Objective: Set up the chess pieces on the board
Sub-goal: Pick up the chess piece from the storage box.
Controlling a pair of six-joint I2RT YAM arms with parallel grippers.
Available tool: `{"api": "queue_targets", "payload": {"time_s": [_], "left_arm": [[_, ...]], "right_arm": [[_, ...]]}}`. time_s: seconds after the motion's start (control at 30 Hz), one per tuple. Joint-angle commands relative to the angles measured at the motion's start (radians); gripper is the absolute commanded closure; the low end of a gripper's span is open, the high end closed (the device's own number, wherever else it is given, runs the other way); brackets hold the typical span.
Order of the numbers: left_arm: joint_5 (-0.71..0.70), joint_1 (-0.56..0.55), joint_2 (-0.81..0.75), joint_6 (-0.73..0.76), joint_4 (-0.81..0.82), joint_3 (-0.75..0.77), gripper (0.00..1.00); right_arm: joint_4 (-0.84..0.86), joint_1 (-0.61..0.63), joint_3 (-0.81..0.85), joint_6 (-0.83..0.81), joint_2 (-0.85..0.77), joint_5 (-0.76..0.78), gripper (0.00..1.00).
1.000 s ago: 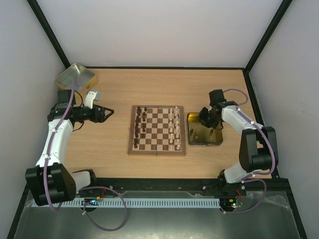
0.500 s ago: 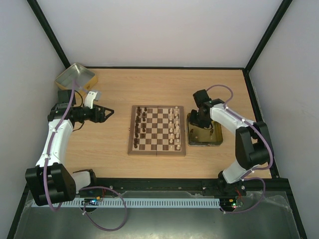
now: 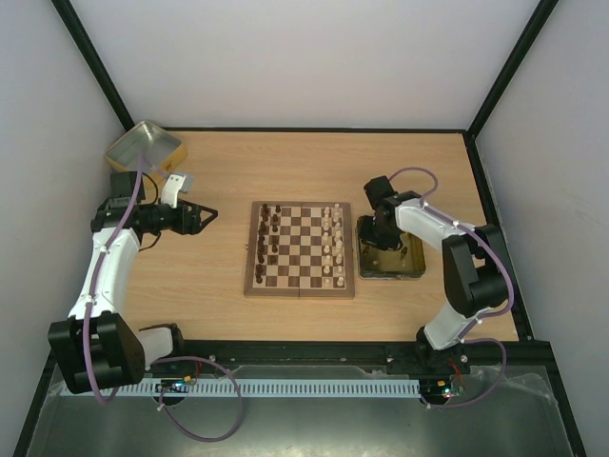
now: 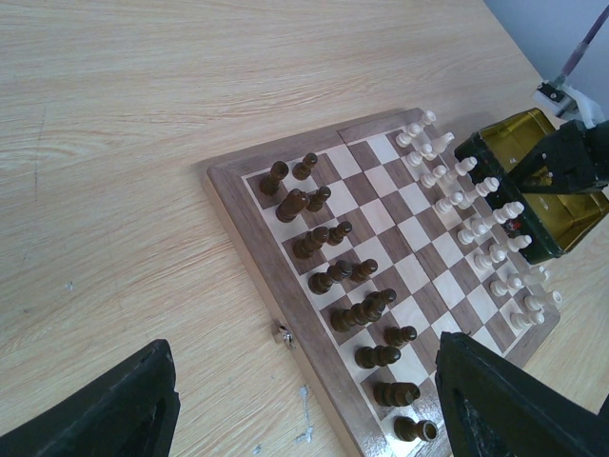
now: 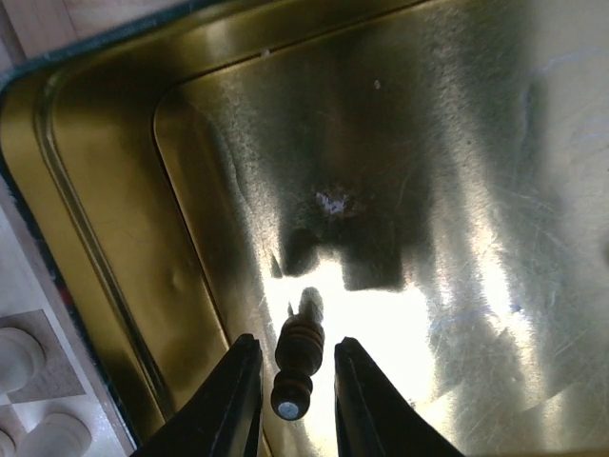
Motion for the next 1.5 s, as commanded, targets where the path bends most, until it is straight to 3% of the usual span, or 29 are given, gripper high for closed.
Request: {"api": "queue_targets", "payload": {"time_s": [0.0,0.67,0.93,1.47], "left_arm": [[0.010,-0.003,-0.001,0.011,-0.002,-0.013,0.26],[0.016,-0.003,-0.003,0.014,-0.005,-0.013,0.26],[0.017,-0.003,-0.001,0.014,-0.006,-0.013,0.26],[0.016,-0.003,-0.005,0.014,-0.008,-0.013,0.26]], "right_arm": [[-0.015,0.016,-0.020,-0.004,0.017,0.017,0.80],[-0.002,0.027,0.001,0.010,0.053,0.072,0.84],[0.014,0.028,0.003,0.010,0.070,0.061,0.96],[-0.112,0.042,0.038,-0.003,-0.068,0.175,0.98]]}}
